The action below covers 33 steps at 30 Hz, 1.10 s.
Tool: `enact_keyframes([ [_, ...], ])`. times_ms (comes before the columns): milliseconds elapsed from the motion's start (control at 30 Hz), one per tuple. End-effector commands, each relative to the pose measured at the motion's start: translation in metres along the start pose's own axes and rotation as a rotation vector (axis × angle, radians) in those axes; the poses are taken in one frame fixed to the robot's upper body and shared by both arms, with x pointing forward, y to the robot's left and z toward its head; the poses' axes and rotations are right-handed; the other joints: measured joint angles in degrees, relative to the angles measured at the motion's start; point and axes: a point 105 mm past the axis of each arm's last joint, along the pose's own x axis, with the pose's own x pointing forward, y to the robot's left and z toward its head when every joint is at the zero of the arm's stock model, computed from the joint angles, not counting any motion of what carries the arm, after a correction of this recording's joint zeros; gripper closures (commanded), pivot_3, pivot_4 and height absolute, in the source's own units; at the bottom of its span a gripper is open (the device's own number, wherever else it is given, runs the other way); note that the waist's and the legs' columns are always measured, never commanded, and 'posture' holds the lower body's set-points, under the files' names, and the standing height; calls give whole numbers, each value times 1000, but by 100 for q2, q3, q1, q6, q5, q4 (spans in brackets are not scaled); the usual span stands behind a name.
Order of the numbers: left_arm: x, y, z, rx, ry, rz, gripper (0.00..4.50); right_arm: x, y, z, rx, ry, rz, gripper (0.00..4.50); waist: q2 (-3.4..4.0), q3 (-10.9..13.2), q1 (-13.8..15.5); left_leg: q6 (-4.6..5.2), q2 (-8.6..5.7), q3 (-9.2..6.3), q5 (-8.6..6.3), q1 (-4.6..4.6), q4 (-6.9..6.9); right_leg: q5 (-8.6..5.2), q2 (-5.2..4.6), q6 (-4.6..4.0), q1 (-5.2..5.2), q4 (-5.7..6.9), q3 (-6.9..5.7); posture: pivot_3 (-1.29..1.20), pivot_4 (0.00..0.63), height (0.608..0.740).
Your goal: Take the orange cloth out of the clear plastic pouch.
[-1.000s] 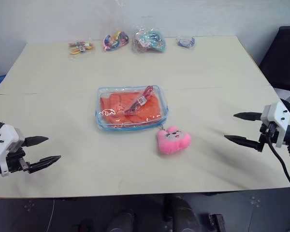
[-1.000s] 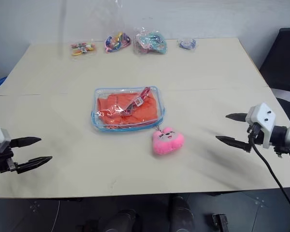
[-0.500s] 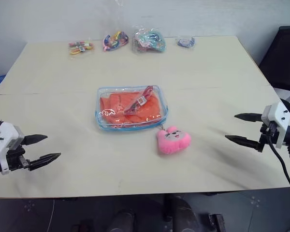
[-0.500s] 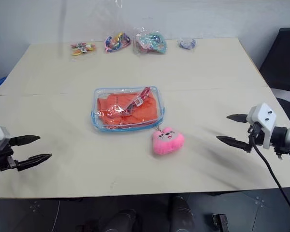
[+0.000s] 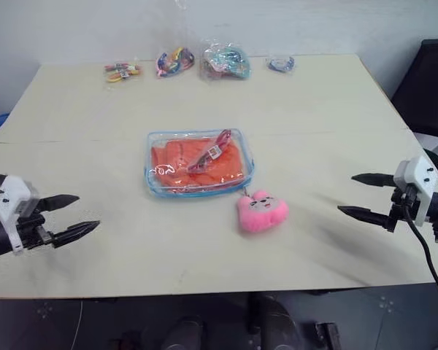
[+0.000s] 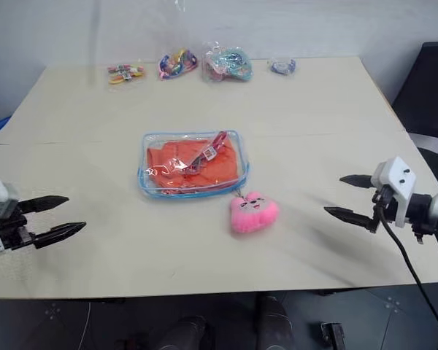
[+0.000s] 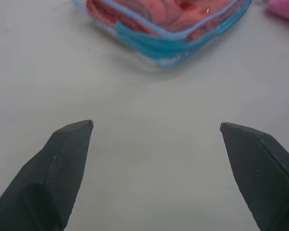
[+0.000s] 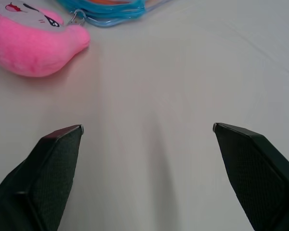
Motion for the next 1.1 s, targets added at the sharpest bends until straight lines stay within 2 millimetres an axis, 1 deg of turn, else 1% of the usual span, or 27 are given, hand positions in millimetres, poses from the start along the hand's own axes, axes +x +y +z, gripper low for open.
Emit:
enact_keyframes([
  [33,27,-26,35,36,-100,-102,28,10,18,37,-50,-118,30,0,0,0,14,0,0,-2,0,0,1,1,-1,0,0,0,3,0,150,740],
  [100,48,-36,51,73,-139,-126,28,19,35,53,-56,-174,46,0,-2,-1,42,0,-1,-3,0,0,2,3,-1,1,0,0,7,0,150,740],
  [200,80,-36,68,152,-165,-73,28,30,58,79,-33,-268,71,0,-3,-2,95,-1,-5,3,0,3,5,6,3,1,-1,4,4,0,150,740],
  [300,110,-38,85,152,-206,-65,28,39,75,95,-26,-315,87,0,-14,-8,120,-1,-33,11,0,3,7,10,11,3,0,4,6,0,150,740],
  [367,126,-41,91,155,-210,-73,28,42,81,102,-19,-334,85,0,-21,-12,127,-1,-36,10,0,3,10,11,17,3,-1,3,6,0,150,740],
  [433,143,-40,92,171,-195,-67,28,45,84,105,-11,-344,75,0,-23,-13,126,-1,-37,12,1,1,11,11,20,3,-1,0,6,0,150,740],
  [500,154,-39,90,184,-181,-62,28,47,85,107,-3,-349,67,0,-24,-13,123,0,-38,16,1,1,11,11,22,3,-1,0,8,0,150,740],
  [600,175,-50,85,227,-150,-114,28,50,87,108,6,-350,52,0,-24,-13,121,0,-34,34,1,1,11,11,32,3,-1,-1,8,0,150,740],
  [700,190,-48,81,258,-124,-96,28,51,88,108,14,-353,39,0,-25,-14,124,0,-32,54,1,0,13,11,35,3,-1,-1,10,0,150,740],
  [833,211,-49,85,255,-118,-65,28,50,89,109,19,-355,24,0,-29,-15,144,1,-31,58,2,0,15,12,38,4,-1,-1,13,0,150,740],
  [933,221,-41,87,268,-112,-6,651,50,88,111,19,-357,17,0,-39,-19,138,3,-32,61,2,-2,20,14,38,6,-1,-1,16,0,150,740],
  [1100,221,-44,91,275,-132,-10,2266,48,88,111,16,-350,15,0,-40,-20,125,3,-23,69,2,-2,15,14,48,6,-1,-1,24,0,150,740],
])
